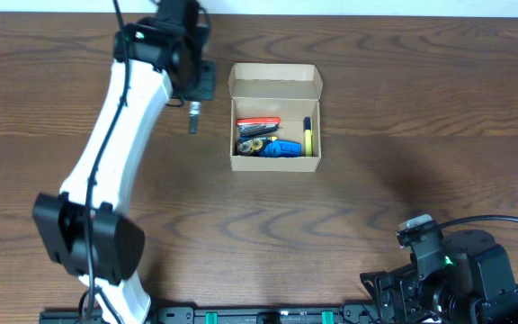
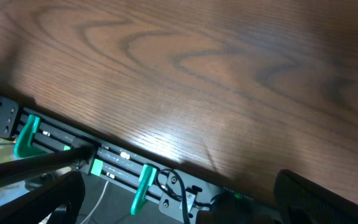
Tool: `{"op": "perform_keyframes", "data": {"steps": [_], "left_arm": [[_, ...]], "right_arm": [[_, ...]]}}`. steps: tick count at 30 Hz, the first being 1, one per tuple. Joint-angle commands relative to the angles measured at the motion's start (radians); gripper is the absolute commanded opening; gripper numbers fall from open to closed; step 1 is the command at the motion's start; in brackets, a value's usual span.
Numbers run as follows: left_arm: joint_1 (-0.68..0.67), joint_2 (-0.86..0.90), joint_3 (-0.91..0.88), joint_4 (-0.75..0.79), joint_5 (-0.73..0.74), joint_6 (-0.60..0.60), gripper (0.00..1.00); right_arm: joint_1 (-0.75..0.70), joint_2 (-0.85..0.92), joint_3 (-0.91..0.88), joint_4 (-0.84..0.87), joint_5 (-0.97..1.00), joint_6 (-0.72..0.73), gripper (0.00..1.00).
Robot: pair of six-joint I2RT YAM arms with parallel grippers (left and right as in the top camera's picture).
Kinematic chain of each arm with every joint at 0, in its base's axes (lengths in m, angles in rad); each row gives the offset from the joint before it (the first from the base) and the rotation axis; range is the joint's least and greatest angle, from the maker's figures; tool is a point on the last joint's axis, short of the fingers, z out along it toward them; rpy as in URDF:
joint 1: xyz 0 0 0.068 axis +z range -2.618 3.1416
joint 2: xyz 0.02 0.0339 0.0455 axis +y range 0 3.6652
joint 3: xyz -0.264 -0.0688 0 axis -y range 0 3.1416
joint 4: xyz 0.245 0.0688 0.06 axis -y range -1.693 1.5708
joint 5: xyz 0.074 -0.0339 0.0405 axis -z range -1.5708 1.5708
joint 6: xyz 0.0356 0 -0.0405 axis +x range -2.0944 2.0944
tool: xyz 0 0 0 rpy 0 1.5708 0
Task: Pack container
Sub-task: 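Carry the black-capped marker into the box and release it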
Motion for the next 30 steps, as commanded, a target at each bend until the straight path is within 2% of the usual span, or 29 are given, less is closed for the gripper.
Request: {"op": "perform_keyframes", "data": {"steps": [1, 5, 9, 16, 21, 30], "left_arm": [[-0.080, -0.008, 0.003, -0.001, -0.004, 0.104, 0.06], [-0.182, -0.006, -0.003, 0.025, 0.002, 0.306, 0.06], [-0.275, 0.001, -0.015, 0.065, 0.004, 0.616, 0.06], [-0.327, 0.057, -0.015, 0.075, 0.008, 0.992, 0.06], [-0.327, 0.126, -0.015, 0.066, 0.008, 1.096, 0.06], [-0.327, 0.241, -0.015, 0.066, 0.009, 1.136, 0.06]], "right_arm": [[0.008, -0.001, 0.000, -0.001, -0.003, 0.011, 0.99], [0.008, -0.001, 0.000, -0.001, -0.003, 0.011, 0.99], [0.008, -0.001, 0.000, -0.001, -0.003, 0.011, 0.99], [0.008, -0.001, 0.000, -0.001, -0.003, 0.011, 0.99], [0.008, -0.001, 0.000, -0.001, -0.003, 0.011, 0.99], [0.008, -0.001, 0.000, -0.001, -0.003, 0.011, 0.99]]}}
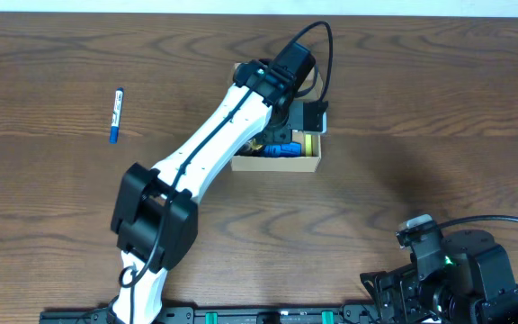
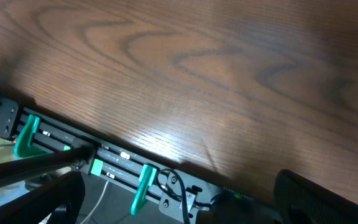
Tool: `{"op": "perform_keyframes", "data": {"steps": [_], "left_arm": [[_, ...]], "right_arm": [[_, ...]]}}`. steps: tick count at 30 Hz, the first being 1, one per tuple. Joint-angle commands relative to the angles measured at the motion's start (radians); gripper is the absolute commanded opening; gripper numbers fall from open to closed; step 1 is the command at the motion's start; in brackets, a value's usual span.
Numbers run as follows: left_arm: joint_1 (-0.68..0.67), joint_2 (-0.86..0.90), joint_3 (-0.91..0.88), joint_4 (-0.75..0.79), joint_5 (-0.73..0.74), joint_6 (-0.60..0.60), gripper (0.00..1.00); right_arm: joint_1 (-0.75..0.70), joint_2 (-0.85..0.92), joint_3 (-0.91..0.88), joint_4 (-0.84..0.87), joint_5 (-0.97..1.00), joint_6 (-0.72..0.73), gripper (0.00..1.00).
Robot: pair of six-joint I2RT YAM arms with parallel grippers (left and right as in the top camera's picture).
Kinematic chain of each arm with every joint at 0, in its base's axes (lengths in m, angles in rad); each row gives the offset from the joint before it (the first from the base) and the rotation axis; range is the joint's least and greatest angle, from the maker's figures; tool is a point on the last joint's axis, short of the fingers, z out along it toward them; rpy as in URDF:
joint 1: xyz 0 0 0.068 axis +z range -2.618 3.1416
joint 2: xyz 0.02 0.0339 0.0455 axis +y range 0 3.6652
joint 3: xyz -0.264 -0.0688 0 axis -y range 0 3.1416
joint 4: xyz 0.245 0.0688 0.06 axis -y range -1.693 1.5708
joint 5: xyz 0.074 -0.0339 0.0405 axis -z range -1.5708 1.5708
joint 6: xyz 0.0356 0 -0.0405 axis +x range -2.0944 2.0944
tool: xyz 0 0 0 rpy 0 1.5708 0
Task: Pack container
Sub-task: 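Carry the black-capped marker into the box and release it, then move the left gripper to the blue-capped marker and grasp it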
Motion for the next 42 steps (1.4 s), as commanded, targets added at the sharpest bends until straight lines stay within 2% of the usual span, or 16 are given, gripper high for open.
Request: {"op": "perform_keyframes", "data": {"steps": [1, 5, 11, 17, 23, 30, 37, 38, 41, 42], "left_arm": [[0.004, 0.032, -0.006, -0.006, 0.010, 0.050, 0.06], [0.004, 0.053, -0.006, -0.003, 0.030, 0.054, 0.06], [0.004, 0.061, -0.006, 0.001, 0.030, 0.048, 0.33], [0.002, 0.054, -0.003, -0.018, 0.027, 0.031, 0.34], [-0.006, -0.032, 0.002, -0.037, -0.008, -0.117, 0.34], [0.018, -0.223, 0.004, -0.056, -0.174, -0.318, 0.36], [0.192, -0.395, 0.004, -0.060, -0.177, -0.466, 0.44], [0.226, -0.407, 0.004, -0.060, -0.175, -0.492, 0.47], [0.339, -0.430, 0.004, -0.072, -0.142, -0.570, 0.70], [0.385, -0.431, 0.004, -0.085, -0.122, -0.585, 0.74]], "right_arm": [[0.008, -0.001, 0.000, -0.001, -0.003, 0.010, 0.99], [0.008, -0.001, 0.000, -0.001, -0.003, 0.011, 0.99], [0.008, -0.001, 0.000, -0.001, -0.003, 0.011, 0.99], [0.008, -0.001, 0.000, -0.001, -0.003, 0.011, 0.99], [0.008, -0.001, 0.000, -0.001, -0.003, 0.010, 0.99], [0.008, -0.001, 0.000, -0.001, -0.003, 0.011, 0.99], [0.008, -0.001, 0.000, -0.001, -0.003, 0.011, 0.99], [0.008, -0.001, 0.000, -0.001, -0.003, 0.011, 0.99], [0.008, -0.001, 0.000, -0.001, -0.003, 0.010, 0.99], [0.008, -0.001, 0.000, -0.001, -0.003, 0.011, 0.99]]}}
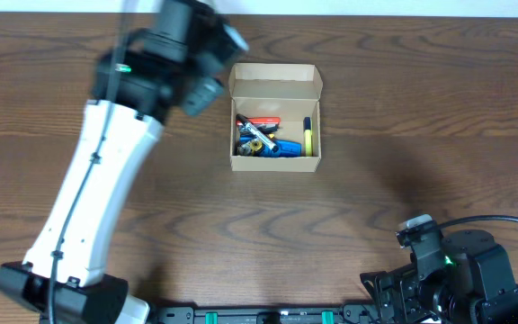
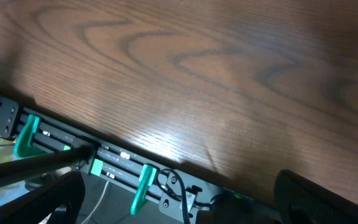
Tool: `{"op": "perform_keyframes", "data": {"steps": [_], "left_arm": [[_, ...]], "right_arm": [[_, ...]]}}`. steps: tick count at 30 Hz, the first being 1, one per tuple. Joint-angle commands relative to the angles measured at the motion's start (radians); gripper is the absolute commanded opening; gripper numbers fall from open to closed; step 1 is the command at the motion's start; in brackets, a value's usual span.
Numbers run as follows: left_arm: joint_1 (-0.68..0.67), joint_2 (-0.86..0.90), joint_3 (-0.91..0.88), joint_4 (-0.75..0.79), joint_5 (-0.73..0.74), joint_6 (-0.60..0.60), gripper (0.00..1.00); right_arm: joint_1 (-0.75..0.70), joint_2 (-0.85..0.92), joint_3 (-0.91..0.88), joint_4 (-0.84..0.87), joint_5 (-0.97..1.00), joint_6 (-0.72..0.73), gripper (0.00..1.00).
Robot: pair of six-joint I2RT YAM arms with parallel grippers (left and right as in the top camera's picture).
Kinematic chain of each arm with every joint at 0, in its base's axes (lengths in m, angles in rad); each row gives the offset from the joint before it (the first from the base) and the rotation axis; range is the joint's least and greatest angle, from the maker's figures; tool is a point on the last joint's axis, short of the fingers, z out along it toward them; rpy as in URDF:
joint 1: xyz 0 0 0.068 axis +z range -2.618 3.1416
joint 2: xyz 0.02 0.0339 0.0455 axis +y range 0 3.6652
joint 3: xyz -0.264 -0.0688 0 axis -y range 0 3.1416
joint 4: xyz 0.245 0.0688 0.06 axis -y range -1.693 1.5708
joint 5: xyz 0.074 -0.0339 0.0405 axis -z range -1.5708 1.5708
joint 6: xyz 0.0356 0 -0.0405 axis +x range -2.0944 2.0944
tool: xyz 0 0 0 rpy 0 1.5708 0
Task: Pack container
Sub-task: 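Move the left gripper to the blue-capped marker and grasp it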
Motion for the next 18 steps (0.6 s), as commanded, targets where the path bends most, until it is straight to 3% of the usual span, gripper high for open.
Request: {"op": "perform_keyframes", "data": {"steps": [1, 6, 11, 18], "left_arm": [[0.118, 0.000, 0.006, -0.031, 0.042, -0.119, 0.76], [0.279, 0.023, 0.006, -0.056, 0.053, -0.218, 0.79], [0.417, 0.071, 0.005, -0.054, 0.122, -0.304, 0.94], [0.517, 0.210, 0.005, -0.057, 0.158, -0.364, 0.95]], "right_arm": [[0.008, -0.001, 0.000, -0.001, -0.003, 0.010, 0.99], [0.008, -0.001, 0.000, -0.001, -0.003, 0.010, 0.99], [0.008, -0.001, 0.000, -0.001, -0.003, 0.010, 0.99], [0.008, -0.001, 0.000, -0.001, -0.003, 0.010, 0.99]]}}
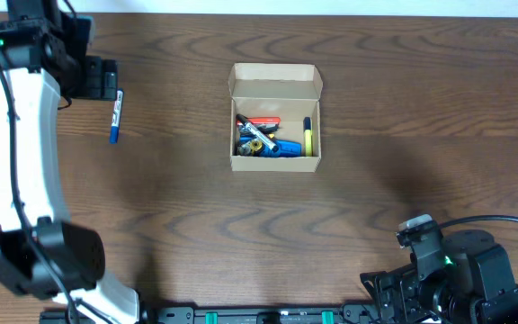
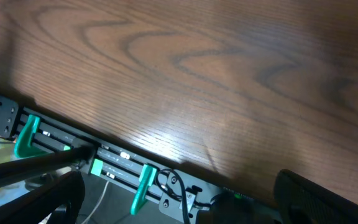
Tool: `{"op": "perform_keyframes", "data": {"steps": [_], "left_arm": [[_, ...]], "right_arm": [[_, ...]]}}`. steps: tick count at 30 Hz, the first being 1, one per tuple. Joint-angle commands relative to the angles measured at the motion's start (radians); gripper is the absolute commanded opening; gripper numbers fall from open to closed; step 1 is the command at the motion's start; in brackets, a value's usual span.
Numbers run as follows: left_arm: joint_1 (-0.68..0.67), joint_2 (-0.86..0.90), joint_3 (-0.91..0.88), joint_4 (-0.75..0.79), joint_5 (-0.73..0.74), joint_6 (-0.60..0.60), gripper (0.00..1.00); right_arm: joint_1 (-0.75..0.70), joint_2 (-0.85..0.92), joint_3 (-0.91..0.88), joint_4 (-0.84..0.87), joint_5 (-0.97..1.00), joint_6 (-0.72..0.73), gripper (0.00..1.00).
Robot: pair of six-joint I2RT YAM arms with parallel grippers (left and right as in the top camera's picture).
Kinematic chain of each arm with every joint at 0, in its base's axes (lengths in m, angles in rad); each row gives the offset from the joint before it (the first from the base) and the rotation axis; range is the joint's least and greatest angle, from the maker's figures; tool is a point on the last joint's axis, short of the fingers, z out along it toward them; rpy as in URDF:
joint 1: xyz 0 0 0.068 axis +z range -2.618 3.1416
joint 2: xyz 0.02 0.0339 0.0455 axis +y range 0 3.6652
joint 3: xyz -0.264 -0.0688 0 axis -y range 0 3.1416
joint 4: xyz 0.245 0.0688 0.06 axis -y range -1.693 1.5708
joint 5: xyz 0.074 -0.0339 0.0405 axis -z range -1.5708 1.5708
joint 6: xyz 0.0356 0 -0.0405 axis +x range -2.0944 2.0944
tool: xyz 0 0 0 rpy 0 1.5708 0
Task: Pack container
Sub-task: 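Move the left gripper to the blue-capped marker and grasp it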
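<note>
An open cardboard box (image 1: 275, 155) stands at the table's middle back. It holds a red pen, a yellow marker, a blue item and small metal pieces. A blue and white marker (image 1: 115, 115) lies on the table far to the left. My left gripper (image 1: 100, 79) hovers just up-left of the marker's top end; its jaws are too dark to read from overhead. My right gripper (image 2: 185, 214) is parked at the table's front right edge, fingers (image 2: 328, 199) wide apart with nothing between them.
The right arm's base (image 1: 461, 279) sits at the front right corner. A black rail with green clamps (image 2: 142, 186) runs along the table's front edge. The white left arm (image 1: 21, 162) reaches up the left side.
My left arm has moved from beside the box's upper left corner to the far left, and its gripper is now next to the blue marker. The right arm is unchanged.
My left gripper first held a small dark item just left of the box. Then it reached over the box, and the blue marker showed on the table at the left. After that it was clear of the box, empty, and now it is by the marker.
</note>
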Motion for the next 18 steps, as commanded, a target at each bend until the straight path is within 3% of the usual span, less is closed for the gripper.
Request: {"op": "perform_keyframes", "data": {"steps": [1, 18], "left_arm": [[0.013, 0.085, 0.005, -0.005, 0.034, -0.046, 0.95], [0.011, 0.380, 0.005, 0.067, 0.060, -0.045, 0.91]], "right_arm": [[0.008, -0.001, 0.000, -0.001, -0.003, 0.011, 0.99], [0.008, -0.001, 0.000, -0.001, -0.003, 0.010, 0.99]]}}
